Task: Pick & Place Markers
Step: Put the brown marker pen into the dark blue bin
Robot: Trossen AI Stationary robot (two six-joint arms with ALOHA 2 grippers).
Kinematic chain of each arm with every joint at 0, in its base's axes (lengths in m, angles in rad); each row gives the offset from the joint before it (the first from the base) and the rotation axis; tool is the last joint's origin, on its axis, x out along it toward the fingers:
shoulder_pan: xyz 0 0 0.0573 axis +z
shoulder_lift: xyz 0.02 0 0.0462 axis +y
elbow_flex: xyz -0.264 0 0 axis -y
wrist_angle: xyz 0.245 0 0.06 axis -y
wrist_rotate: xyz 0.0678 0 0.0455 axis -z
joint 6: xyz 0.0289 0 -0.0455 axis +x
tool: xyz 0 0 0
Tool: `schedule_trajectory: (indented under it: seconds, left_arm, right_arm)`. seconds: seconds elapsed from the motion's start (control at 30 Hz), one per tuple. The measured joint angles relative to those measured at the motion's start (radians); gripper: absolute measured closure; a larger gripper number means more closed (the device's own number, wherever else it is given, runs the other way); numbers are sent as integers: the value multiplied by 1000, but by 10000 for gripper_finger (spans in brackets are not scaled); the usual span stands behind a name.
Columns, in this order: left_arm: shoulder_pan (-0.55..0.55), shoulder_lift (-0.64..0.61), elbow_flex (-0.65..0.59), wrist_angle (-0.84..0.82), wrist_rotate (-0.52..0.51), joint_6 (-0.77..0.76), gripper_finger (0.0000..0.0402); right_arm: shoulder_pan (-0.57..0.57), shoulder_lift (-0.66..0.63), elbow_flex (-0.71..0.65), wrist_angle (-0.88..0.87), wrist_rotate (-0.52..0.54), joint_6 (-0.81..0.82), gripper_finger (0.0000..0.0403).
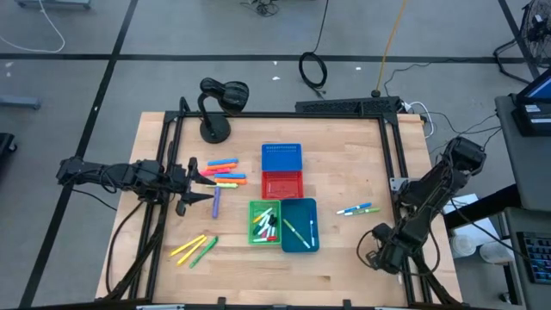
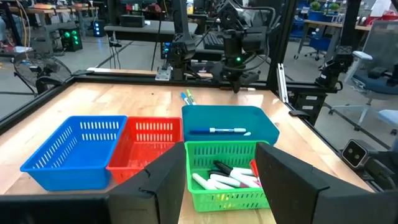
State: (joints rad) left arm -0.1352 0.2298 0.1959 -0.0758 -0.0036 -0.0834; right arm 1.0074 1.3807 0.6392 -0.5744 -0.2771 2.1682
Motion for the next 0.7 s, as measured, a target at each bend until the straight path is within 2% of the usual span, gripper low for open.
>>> schedule_trajectory:
  seconds: [0.1,0.27,0.37,0.5,0.7]
  left_arm:
    - [0,0,0,0,1,0,204]
    - [0,0,0,0,2,0,204]
    - [0,0,0,1,2,0,204]
    - [0,0,0,-1,2,0,204]
    - [0,0,0,-1,2,0,204]
  right_arm:
    - [-14,-2,-1,-10,47,-51,398]
    - [-38,-27,20,2,40,-143,402]
    - [-38,-47,37,46,-60,-190,402]
    - [-9,-41,40,51,-221,-125,402]
    - [44,36,19,24,-252,-160,403]
